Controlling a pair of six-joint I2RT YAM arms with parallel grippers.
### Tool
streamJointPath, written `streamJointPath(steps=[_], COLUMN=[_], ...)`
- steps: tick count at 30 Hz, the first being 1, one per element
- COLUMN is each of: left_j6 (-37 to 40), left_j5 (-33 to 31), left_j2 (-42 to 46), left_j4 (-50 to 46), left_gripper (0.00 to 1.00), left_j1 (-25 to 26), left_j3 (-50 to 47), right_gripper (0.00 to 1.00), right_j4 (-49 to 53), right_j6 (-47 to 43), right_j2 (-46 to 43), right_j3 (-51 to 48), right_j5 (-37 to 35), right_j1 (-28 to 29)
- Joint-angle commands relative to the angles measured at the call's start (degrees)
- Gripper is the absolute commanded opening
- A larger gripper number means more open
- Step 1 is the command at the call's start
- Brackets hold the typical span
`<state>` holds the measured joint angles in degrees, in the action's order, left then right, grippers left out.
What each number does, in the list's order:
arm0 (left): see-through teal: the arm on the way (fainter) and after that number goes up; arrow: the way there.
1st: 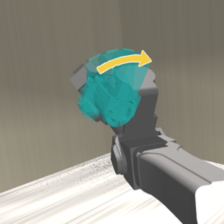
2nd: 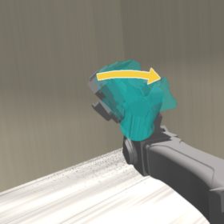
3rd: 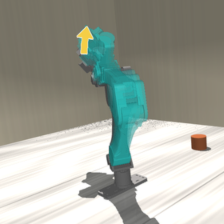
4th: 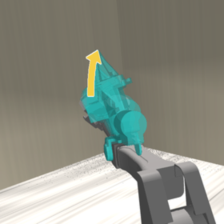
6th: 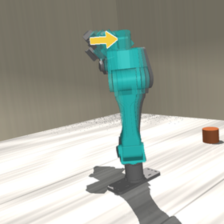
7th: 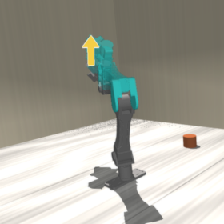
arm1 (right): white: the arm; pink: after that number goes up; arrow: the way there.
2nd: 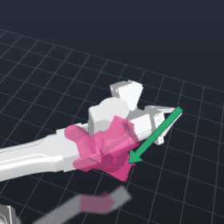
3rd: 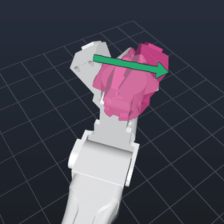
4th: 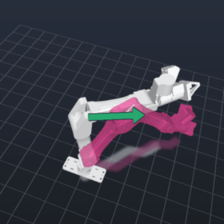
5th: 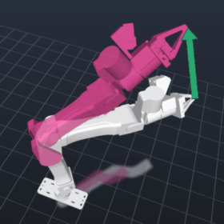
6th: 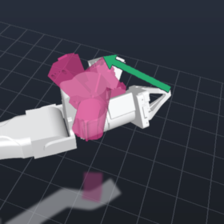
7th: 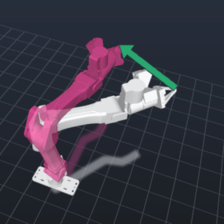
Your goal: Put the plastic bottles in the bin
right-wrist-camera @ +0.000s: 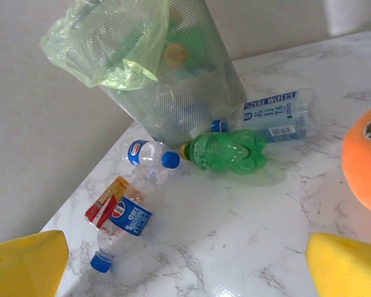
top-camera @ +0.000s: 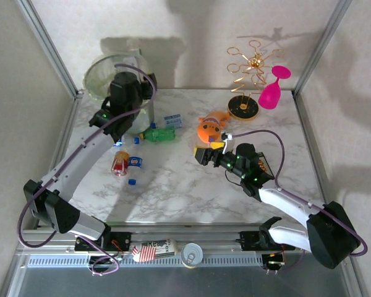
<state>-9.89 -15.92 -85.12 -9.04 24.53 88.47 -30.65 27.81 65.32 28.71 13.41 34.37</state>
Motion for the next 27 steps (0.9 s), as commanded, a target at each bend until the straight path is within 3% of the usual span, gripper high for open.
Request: streamJointPath(steps=[1,11,22,24,27], left_j6=[3.84,3.10,0.95,0.60,-0.24], left_j5=[-0.16,4.57,7.30,7.62,7.75], left_j2=[-2.43,-10.34,-16.95,-17.34,-17.50], left_j4=[-0.50,-5.18,-7.04,-7.09,-7.29], left_gripper=[0.34,0.34,0.37,0.42,0.66], left_j1=[-3.74,-13.35,-15.92,-16.01,-16.01], left_j3=[4.00,11.55,11.56,11.62,11.82], right_gripper=[0.99,0.99,0.99,0.99,0.99], right_j4=[-2.05,-1.34,-0.21,-0.12,-0.03], right_j6=[-1.13,-1.51,-1.52,-1.53,-1.49], right_j2=[-0.83,-1.52,-1.61,-1.61,-1.48], right_j3=[-0.08,0.11,0.25,0.27,0.33], right_j5=[0.97,0.83,-0.18,-0.31,-0.40], right_j1=[-0.10,-0.18,-0.15,-0.17,-0.15])
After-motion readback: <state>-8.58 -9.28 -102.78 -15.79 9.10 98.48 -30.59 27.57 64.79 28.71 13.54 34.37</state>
